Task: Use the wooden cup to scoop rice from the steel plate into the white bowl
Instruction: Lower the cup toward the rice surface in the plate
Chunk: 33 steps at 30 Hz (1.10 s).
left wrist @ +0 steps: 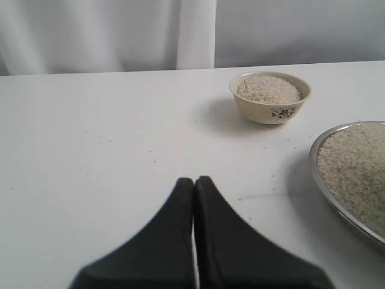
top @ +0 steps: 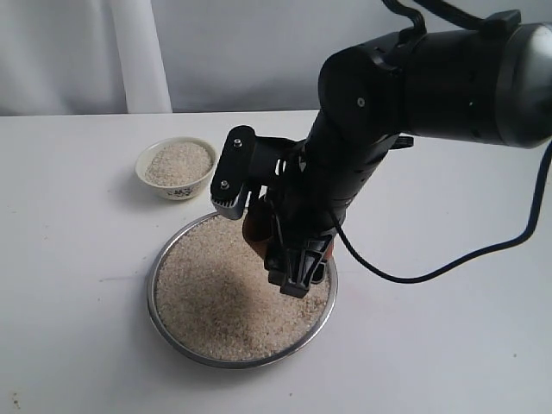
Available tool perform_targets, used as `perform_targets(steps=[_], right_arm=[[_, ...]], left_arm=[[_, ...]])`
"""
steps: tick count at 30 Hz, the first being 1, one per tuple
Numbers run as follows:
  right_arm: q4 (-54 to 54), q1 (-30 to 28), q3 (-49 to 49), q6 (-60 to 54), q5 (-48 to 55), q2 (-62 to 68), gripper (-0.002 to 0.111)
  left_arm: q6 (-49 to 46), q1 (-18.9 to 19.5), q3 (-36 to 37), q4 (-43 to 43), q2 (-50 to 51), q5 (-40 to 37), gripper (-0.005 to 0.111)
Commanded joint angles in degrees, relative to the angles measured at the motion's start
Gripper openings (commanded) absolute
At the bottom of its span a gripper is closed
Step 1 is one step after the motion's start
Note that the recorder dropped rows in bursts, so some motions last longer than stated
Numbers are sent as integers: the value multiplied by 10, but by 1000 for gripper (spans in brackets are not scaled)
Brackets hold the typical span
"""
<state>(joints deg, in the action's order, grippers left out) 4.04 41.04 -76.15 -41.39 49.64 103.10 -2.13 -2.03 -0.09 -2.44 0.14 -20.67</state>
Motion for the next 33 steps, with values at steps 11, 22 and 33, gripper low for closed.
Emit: perform_targets(steps=[11,22,33], right_arm=[[4,-5,-4,-6,-8,-7,0],[-26,-12,-4,-2,54,-7,0],[-101,-15,-6,24,26,40,0]], left_arm=[[0,-3,1,0,-1,8,0],[1,-3,1,0,-1,8,0],[0,-3,1,0,-1,8,0]])
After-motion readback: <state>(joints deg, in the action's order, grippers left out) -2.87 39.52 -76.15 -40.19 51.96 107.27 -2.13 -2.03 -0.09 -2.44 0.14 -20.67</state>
